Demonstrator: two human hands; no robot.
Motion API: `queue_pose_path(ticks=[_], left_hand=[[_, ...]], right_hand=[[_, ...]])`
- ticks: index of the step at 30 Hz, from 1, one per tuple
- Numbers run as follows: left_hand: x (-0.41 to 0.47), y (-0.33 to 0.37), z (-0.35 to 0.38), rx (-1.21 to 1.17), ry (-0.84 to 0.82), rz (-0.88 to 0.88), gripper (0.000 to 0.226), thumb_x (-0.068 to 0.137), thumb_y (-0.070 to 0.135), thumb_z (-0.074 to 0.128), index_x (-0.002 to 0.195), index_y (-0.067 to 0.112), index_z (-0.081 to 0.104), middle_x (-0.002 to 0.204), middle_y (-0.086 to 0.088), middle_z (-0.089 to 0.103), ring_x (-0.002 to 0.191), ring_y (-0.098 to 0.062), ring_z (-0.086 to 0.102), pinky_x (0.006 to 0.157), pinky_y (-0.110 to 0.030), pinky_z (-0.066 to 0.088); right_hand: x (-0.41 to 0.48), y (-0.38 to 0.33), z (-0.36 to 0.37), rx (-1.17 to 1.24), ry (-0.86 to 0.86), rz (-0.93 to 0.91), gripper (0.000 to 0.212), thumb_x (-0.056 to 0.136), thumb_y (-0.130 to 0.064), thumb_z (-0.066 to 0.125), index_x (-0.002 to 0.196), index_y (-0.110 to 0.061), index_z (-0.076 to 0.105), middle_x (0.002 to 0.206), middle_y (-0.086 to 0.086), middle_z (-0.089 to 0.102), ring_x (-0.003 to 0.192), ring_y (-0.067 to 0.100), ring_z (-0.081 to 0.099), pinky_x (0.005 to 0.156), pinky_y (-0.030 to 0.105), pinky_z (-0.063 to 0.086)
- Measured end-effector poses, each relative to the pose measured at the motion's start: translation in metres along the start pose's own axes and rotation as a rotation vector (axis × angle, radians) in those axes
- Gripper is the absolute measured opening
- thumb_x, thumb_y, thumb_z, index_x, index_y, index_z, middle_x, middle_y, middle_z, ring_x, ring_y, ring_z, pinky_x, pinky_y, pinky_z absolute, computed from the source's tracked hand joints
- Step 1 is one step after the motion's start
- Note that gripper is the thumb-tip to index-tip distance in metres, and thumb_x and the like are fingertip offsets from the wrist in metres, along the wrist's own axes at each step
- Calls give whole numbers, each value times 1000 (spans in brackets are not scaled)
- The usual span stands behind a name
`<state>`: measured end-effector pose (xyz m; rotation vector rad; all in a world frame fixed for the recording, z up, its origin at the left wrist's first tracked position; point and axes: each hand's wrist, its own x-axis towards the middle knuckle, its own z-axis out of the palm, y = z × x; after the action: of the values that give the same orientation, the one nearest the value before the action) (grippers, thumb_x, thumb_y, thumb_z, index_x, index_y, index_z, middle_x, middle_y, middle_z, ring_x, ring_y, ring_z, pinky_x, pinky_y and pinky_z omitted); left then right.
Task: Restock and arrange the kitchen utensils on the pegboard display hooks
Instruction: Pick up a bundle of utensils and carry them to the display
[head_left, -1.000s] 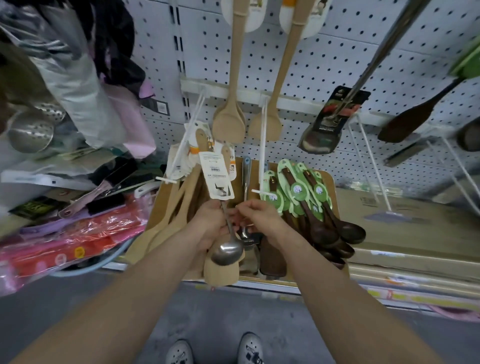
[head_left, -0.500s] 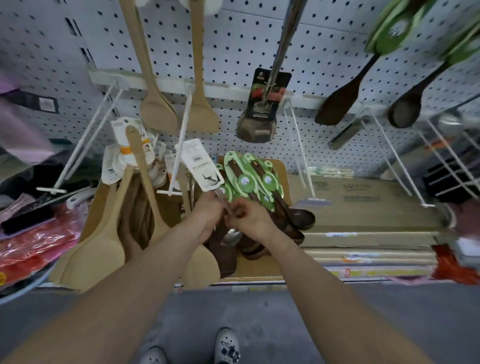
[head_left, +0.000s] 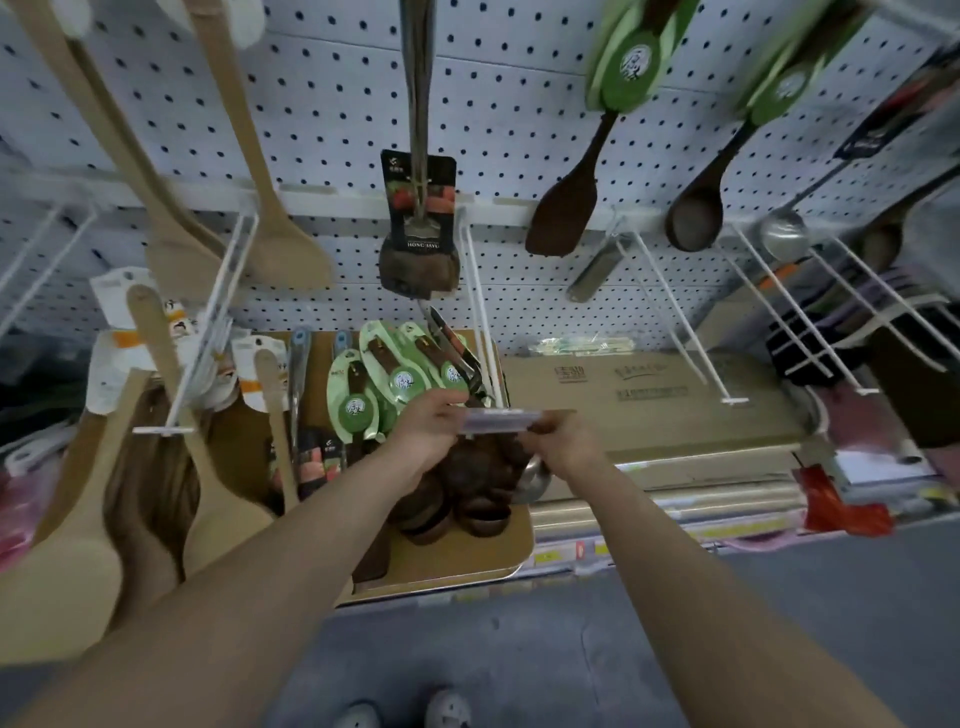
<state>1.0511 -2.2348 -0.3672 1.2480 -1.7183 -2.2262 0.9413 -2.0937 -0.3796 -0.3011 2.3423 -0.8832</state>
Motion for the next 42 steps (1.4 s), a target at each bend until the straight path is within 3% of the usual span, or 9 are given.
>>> queue_pose_path(ticks=[7,11,17,22,27,31,34,39,42], left_hand=[[33,-15,56,67,6,-9,22,98,-1,46,105,8,64,108,-14,59,85,-21,58,66,-18,53],[43,-17,102,113,35,63,29,97,2,50,125,8,57,113,-5,61,107,-19,59,97,-33,50],[66,-49,150,103,51,60,20,95,4,53,99,22,62,111,-10,64,111,-27,60,103,-42,46],[87,-68,165,123,105,85,20,95,6,54,98,25,61,103,-6,65,109,-29,62,103,-45,46],[99,-64,174,77,155,110,23,95,2,51,99,22,60,103,-5,65,110,-25,62,103,-40,47],[108,-59,184,94,146,108,23,96,5,49,109,21,60,105,-3,66,103,-16,64,101,-38,48],[113,-56,191,89,163,117,24,96,2,48,111,16,60,99,0,65,103,-20,63,101,-38,48],[111,-50,200,107,169,103,26,96,0,48,118,7,59,97,-2,65,98,-20,63,100,-38,49],[101,-45,204,140,169,86,29,97,3,47,124,7,59,106,-8,66,100,-21,63,98,-34,50]], right_hand=[[40,47,-50,44,39,-13,21,89,-1,65,103,-15,70,78,6,60,74,22,57,60,23,44],[72,78,-84,14,50,7,18,87,1,67,99,-13,68,75,2,60,62,10,54,53,17,44],[128,132,-110,-93,-28,43,13,82,-6,72,89,-16,75,73,2,67,74,20,64,77,37,55],[173,149,-101,71,-199,207,23,83,2,70,105,-3,72,92,20,69,58,22,58,45,23,46],[215,153,-92,352,-116,329,18,96,2,52,91,-5,67,102,19,64,64,25,55,41,26,47],[239,160,-98,555,-17,290,33,93,-17,60,124,-8,62,122,13,65,105,31,66,80,38,57],[233,160,-101,666,165,179,20,89,-17,62,107,-26,67,111,5,68,101,28,66,91,44,55],[211,185,-87,369,237,-6,25,77,-30,63,94,-48,61,114,1,61,99,25,67,94,46,54],[179,176,-90,165,273,-129,37,82,-18,65,117,-30,61,125,4,50,110,26,60,99,43,50]])
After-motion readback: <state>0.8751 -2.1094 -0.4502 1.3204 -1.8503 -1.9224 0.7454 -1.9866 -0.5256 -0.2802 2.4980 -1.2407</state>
